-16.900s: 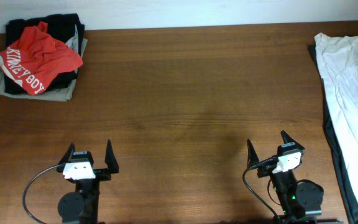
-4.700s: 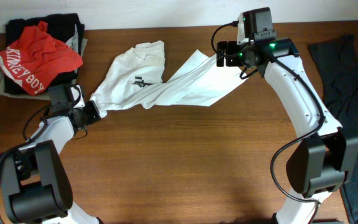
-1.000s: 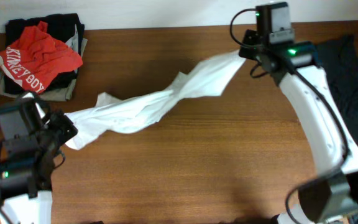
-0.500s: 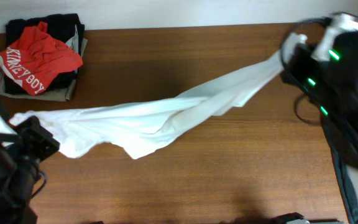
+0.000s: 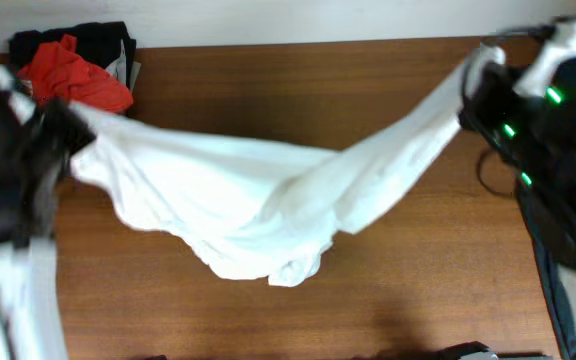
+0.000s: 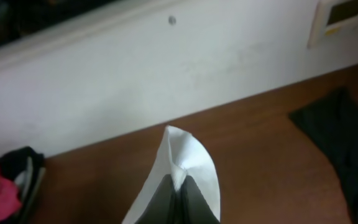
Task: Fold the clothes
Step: 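Lift and stretch the T-shirt between both grippers, then lay it flat, then grasp the T-shirt's lower left corner with the left gripper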
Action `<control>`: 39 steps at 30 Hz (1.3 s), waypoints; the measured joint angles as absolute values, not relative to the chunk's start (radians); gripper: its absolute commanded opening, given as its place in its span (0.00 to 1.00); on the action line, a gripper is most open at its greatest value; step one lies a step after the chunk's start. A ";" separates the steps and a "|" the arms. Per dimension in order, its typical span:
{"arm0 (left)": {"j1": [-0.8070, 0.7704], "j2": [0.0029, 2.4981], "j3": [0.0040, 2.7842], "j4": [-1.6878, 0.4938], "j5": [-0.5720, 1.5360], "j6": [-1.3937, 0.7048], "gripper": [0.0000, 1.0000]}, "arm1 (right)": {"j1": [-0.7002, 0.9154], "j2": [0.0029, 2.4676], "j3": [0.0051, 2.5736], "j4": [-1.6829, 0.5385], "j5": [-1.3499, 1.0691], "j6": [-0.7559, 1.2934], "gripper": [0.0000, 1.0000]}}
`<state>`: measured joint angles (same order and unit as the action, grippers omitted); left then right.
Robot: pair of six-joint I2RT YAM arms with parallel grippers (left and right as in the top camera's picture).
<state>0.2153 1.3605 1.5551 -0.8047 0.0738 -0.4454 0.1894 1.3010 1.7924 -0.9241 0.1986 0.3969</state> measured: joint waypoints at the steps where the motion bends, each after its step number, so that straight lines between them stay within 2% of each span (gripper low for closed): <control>1: 0.212 1.435 1.555 -0.744 0.078 -0.442 0.06 | 0.189 1.337 1.792 -0.901 0.200 0.397 0.04; 2: 0.210 1.503 1.555 -0.695 0.080 -0.435 0.15 | 0.189 1.374 1.792 -0.879 0.202 0.397 0.04; 4: 0.200 1.632 1.555 -0.619 0.088 -0.425 0.18 | 0.189 1.452 1.792 -0.858 0.220 0.402 0.04; 5: 0.197 1.674 1.555 -0.607 0.091 -0.417 0.33 | 0.189 1.498 1.792 -0.856 0.239 0.410 0.04; 6: 0.189 1.735 1.555 -0.599 0.097 -0.413 0.63 | 0.189 1.523 1.792 -0.856 0.249 0.414 0.04; 7: 0.184 1.773 1.555 -0.598 0.100 -0.409 0.99 | 0.189 1.563 1.792 -0.855 0.266 0.419 0.21; 8: 0.178 1.813 1.555 -0.601 0.104 -0.398 0.99 | 0.189 1.600 1.792 -0.855 0.279 0.423 0.36; 12: 0.167 1.865 1.554 -0.669 0.125 -0.375 0.99 | 0.189 1.701 1.792 -0.851 0.310 0.435 0.50; 15: 0.167 1.860 1.554 -0.763 0.150 -0.362 0.99 | 0.189 1.747 1.792 -0.851 0.319 0.441 0.52; 16: 0.166 1.858 1.554 -0.794 0.159 -0.360 0.99 | 0.189 1.756 1.792 -0.851 0.322 0.440 0.62; 18: 0.162 1.850 1.554 -0.884 0.186 -0.358 0.99 | 0.189 1.767 1.792 -0.851 0.324 0.443 0.95; 19: 0.157 1.844 1.554 -0.923 0.198 -0.358 0.99 | 0.189 1.769 1.792 -0.851 0.326 0.442 0.99; 24: 0.068 1.797 1.554 -1.094 0.229 -0.344 0.99 | 0.186 1.769 1.792 -0.857 0.329 0.442 0.99; 34: -0.221 1.785 1.549 -1.378 0.228 -0.335 0.99 | 0.182 1.769 1.792 -0.886 0.330 0.442 0.99; 39: -0.323 1.783 1.462 -1.372 0.225 -0.366 0.99 | 0.165 1.769 1.792 -0.885 0.329 0.442 0.99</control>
